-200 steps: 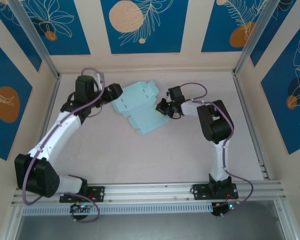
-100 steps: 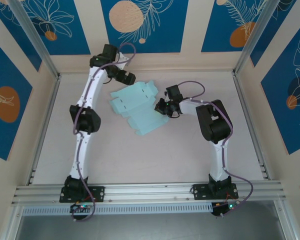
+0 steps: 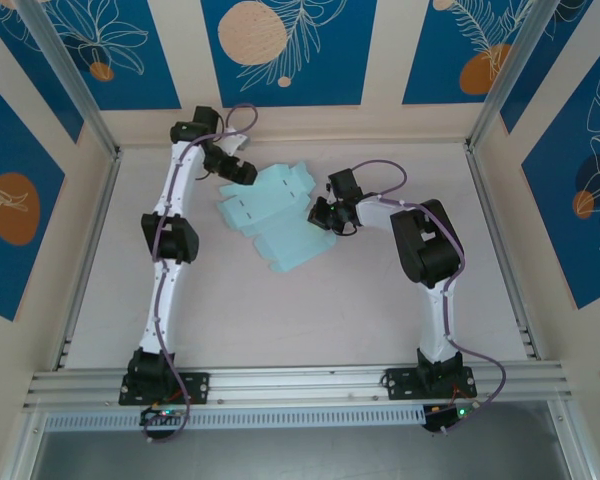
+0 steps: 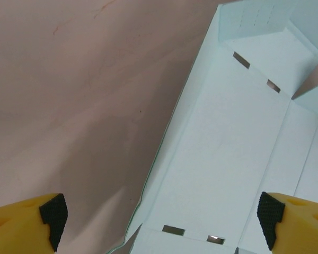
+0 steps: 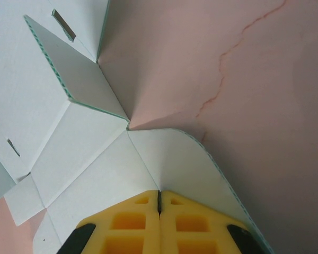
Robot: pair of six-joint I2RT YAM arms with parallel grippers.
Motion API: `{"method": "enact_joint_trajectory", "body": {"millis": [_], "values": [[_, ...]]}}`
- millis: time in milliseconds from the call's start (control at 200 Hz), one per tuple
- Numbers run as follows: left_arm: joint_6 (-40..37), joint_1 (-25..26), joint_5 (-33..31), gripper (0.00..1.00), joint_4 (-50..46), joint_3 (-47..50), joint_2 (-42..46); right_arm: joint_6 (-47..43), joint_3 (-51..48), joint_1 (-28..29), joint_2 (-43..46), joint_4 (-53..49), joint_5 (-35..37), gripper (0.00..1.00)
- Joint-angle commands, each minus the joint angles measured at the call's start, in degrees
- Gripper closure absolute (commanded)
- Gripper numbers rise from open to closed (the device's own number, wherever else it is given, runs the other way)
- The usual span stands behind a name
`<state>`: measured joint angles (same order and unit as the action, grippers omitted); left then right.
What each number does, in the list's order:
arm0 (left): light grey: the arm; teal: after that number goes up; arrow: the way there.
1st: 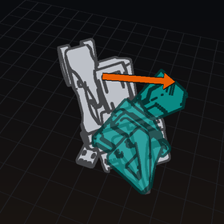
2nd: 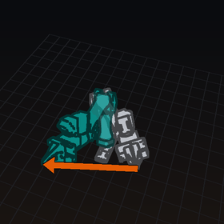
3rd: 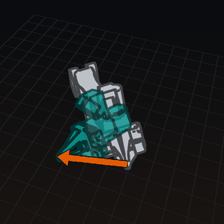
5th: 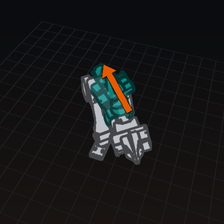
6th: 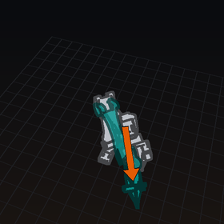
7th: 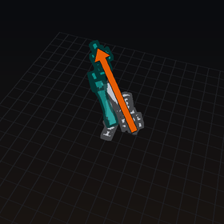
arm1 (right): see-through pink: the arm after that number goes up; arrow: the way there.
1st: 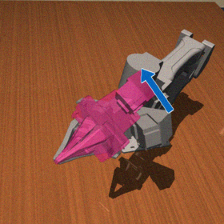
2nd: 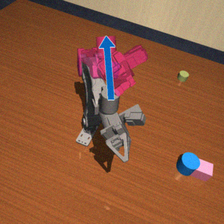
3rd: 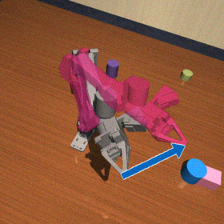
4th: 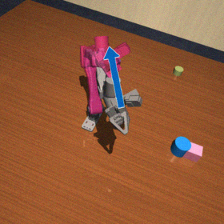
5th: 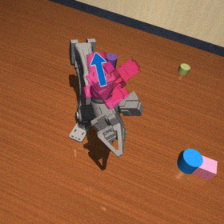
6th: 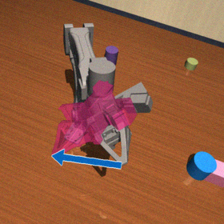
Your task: Fold the paper box
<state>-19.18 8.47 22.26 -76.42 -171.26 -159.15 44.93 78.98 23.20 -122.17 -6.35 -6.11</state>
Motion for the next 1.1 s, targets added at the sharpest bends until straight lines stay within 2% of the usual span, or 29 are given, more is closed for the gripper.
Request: {"method": "enact_joint_trajectory", "body": {"millis": [0, 245, 325, 395, 610, 815, 1025, 1095], "values": [[-2.7, -0.2, 2.6, 0.10, -1.8, 0.0, -1.6, -0.6, 0.0, 0.4, -2.0, -4.5, 1.5, 1.00], [-0.1, 0.0, 1.4, 0.20, 1.6, 2.2, -2.7, -0.6, 0.4, 0.6, -2.1, -4.8, 1.5, 1.00], [-0.7, 0.5, 0.9, 0.21, 1.3, 3.4, -3.3, -0.7, 0.3, 0.7, -1.9, -4.9, 1.5, 1.00], [-1.3, 0.9, 0.3, 0.26, 1.0, 4.0, -3.8, -0.7, 0.3, 0.8, -1.9, -4.9, 1.6, 1.00], [-1.2, 2.0, -0.7, 0.54, 3.0, 3.9, -2.9, -0.5, 0.2, 1.0, -2.0, -4.9, 1.4, 1.00], [-2.6, 3.7, -0.6, 0.84, 4.3, 3.9, -1.0, -0.1, -0.1, 1.1, -1.6, -5.2, 0.8, 1.00], [-5.0, 7.0, -5.1, 0.97, 3.8, 3.9, 1.5, 0.2, -1.8, 0.3, 0.2, -4.7, -0.5, 1.00], [-6.0, 8.5, -7.8, 0.97, 4.1, 4.5, 3.2, 0.5, -3.2, 0.0, 1.2, -3.9, -1.0, 1.00]]}}
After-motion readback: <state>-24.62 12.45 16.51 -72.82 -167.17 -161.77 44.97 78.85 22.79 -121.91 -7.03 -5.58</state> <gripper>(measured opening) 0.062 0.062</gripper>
